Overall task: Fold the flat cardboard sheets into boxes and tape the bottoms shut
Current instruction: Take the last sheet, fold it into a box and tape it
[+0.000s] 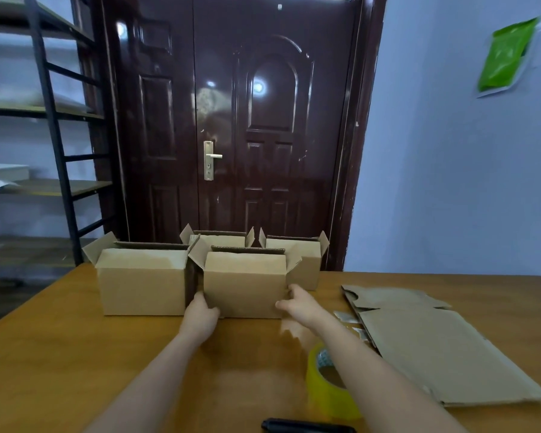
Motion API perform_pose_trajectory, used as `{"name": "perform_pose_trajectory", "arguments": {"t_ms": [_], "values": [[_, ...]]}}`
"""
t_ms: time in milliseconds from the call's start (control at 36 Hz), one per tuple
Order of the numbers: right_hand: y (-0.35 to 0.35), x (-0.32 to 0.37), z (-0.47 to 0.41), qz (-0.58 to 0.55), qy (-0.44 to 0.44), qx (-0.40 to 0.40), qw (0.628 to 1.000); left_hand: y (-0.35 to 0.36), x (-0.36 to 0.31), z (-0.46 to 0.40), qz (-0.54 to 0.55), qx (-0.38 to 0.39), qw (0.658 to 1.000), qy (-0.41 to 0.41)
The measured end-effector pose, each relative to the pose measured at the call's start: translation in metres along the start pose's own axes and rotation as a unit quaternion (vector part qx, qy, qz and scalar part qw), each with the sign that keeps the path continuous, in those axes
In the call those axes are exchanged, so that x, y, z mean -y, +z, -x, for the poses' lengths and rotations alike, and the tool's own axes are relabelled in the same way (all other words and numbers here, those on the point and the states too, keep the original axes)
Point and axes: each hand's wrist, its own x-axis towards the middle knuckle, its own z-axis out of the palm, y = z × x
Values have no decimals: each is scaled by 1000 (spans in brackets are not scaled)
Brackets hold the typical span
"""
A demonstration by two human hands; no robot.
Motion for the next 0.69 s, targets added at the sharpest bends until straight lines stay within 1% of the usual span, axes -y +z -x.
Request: {"name": "perform_pose_trajectory", "arguments": {"t_ms": [139,250,306,417,528,639,694], "values": [[-14,0,11,118,-39,-44,991,-4,-5,7,-75,-37,996,34],[-32,-2,22,249,-73,-55,964,-8,-16,22,-173,-45,981,76],[-43,-4,26,322,-83,-61,941,-9,-23,27,-237,-32,964,117],[-70,-8,38,435,-78,-78,893,-13,-47,37,-365,-12,909,203],[-98,-15,52,466,-55,-90,878,-11,-76,42,-434,-4,866,249],[-124,-32,64,477,-25,-108,872,4,-105,51,-442,3,850,286],[-137,-42,70,477,1,-102,873,15,-118,56,-443,17,844,301]]}}
